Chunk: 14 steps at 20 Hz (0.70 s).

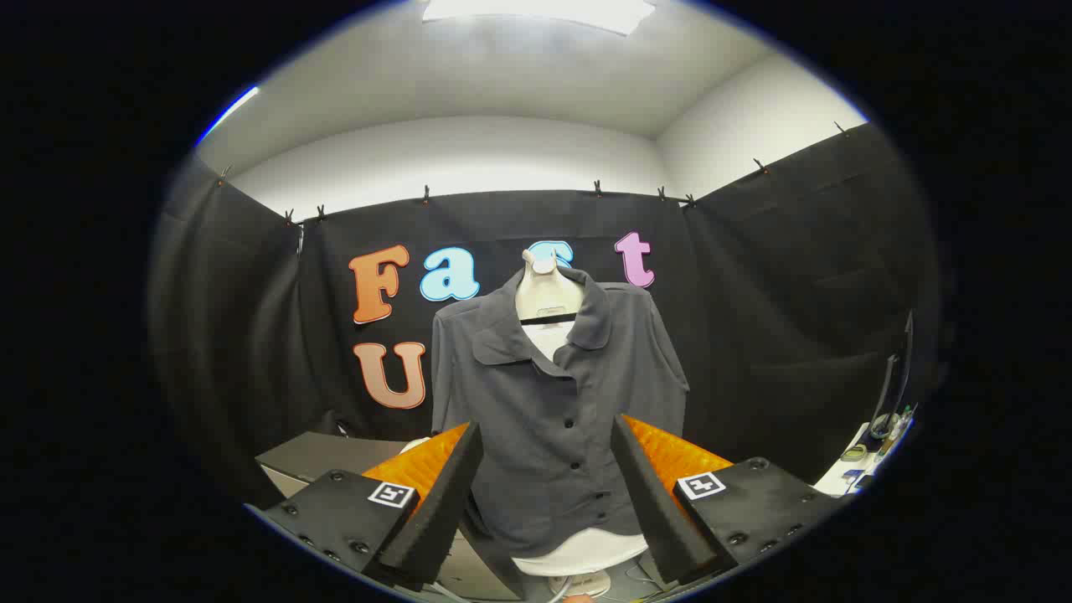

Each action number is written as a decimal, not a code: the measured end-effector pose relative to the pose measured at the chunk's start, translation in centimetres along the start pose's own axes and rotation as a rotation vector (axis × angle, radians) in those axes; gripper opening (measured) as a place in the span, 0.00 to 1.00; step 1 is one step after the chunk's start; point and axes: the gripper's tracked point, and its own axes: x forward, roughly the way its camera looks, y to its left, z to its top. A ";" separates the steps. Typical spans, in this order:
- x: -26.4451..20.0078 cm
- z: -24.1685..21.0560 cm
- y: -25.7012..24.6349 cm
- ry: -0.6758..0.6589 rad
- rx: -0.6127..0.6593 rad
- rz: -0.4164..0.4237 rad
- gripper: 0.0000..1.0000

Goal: Iron the clothes twice with a garment steamer, once on the left side and once on the right side.

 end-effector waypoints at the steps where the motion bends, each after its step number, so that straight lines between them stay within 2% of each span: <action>1: 0.0 0.0 0.1 0.000 0.000 0.003 0.98; 14: 0.2 -0.4 1.0 0.004 -0.018 0.026 0.98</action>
